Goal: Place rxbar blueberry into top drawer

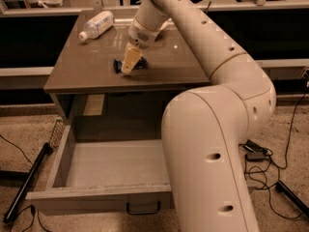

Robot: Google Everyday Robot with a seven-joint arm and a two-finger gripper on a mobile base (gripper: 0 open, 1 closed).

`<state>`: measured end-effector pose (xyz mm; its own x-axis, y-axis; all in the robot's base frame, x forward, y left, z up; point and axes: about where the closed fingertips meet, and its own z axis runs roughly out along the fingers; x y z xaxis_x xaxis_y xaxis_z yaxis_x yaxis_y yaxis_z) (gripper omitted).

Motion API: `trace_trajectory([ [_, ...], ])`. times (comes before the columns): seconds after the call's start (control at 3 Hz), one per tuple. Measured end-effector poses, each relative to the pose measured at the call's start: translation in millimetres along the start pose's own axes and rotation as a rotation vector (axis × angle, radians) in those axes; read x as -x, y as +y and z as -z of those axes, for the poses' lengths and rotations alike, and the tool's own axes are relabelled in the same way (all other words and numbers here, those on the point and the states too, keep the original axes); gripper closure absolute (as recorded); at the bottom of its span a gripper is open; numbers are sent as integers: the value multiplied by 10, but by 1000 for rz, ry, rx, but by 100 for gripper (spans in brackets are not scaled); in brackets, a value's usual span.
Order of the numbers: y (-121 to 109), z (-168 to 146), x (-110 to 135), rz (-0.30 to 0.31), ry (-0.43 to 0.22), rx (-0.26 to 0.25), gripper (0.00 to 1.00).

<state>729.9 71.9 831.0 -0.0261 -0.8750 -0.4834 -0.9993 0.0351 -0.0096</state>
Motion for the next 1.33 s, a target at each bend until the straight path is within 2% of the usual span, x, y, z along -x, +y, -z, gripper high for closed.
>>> trace_trajectory([
  [0.33, -34, -124, -40, -14, -2, 12, 79],
  [0.67, -34, -101, -28, -13, -2, 12, 99],
  [1.33, -34, -97, -26, -13, -2, 12, 100],
])
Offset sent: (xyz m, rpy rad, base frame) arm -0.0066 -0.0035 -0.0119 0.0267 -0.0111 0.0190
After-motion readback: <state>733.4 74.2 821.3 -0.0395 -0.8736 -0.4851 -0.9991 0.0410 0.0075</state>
